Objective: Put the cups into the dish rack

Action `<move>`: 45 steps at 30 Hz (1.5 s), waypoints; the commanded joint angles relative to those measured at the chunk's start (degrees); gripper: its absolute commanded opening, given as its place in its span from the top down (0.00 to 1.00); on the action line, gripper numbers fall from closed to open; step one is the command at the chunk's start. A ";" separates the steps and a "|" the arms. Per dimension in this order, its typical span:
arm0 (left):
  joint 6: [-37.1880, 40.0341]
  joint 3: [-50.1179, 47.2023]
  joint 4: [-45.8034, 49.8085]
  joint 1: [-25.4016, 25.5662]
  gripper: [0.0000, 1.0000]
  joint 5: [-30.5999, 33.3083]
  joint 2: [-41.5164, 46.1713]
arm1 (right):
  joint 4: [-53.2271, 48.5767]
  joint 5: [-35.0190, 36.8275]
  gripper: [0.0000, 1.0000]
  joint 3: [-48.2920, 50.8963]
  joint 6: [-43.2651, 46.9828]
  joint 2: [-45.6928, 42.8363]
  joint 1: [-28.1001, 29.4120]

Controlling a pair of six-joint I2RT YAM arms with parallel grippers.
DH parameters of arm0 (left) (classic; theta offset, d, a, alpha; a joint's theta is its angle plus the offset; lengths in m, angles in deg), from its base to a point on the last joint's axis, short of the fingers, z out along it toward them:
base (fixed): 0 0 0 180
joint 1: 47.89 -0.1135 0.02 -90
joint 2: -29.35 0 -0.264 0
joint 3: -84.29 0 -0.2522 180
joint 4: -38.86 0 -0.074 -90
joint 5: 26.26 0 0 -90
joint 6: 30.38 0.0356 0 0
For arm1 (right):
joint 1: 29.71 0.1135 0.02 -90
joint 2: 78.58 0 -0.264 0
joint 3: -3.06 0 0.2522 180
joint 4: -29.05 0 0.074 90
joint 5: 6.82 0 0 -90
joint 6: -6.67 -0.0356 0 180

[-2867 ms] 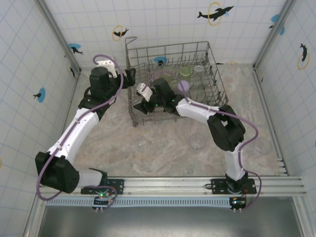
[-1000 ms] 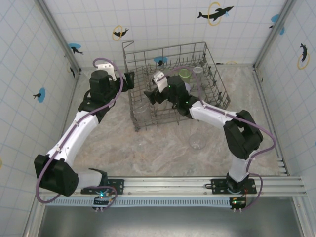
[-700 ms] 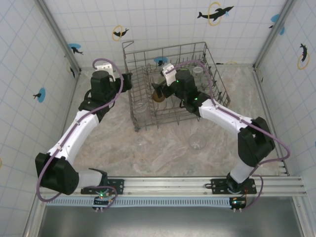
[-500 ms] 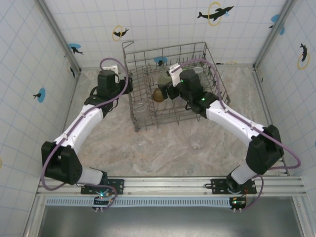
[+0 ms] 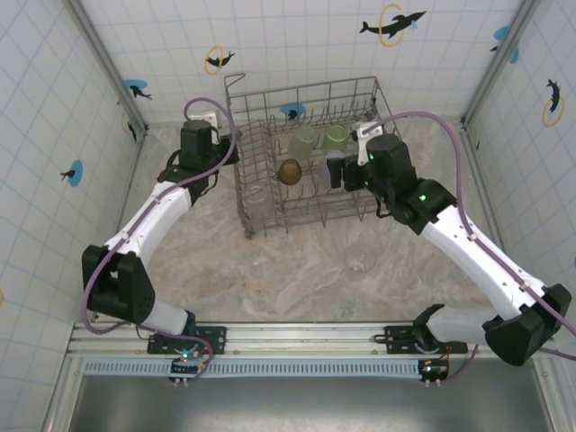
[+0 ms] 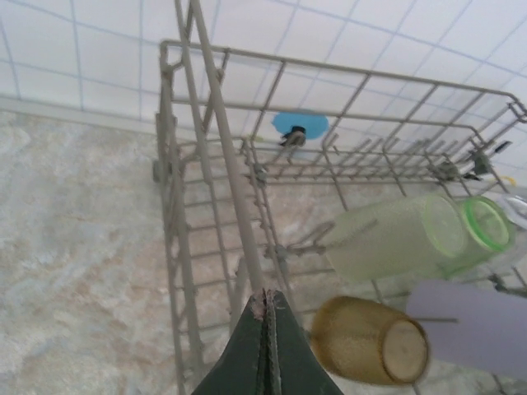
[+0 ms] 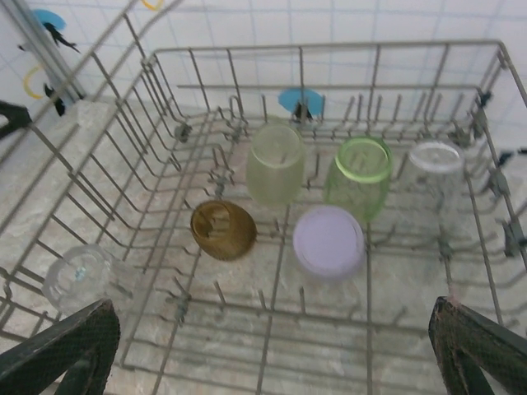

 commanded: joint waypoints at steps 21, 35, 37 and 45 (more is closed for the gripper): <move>1.78 9.77 1.34 -2.92 0.68 -7.81 -11.60 | -19.14 -2.47 0.00 15.47 -15.90 -10.96 -3.52; 2.87 16.79 9.80 -3.02 1.00 -6.46 -17.10 | -20.89 -6.61 0.00 21.47 -16.64 -13.07 -8.16; 2.71 18.11 10.08 -3.02 1.00 -6.58 -18.01 | -21.14 -6.81 0.00 22.18 -16.72 -12.92 -8.29; 0.76 19.93 8.67 -3.03 1.00 -6.87 -19.14 | -21.00 -10.39 0.00 26.46 -18.05 -13.86 -8.29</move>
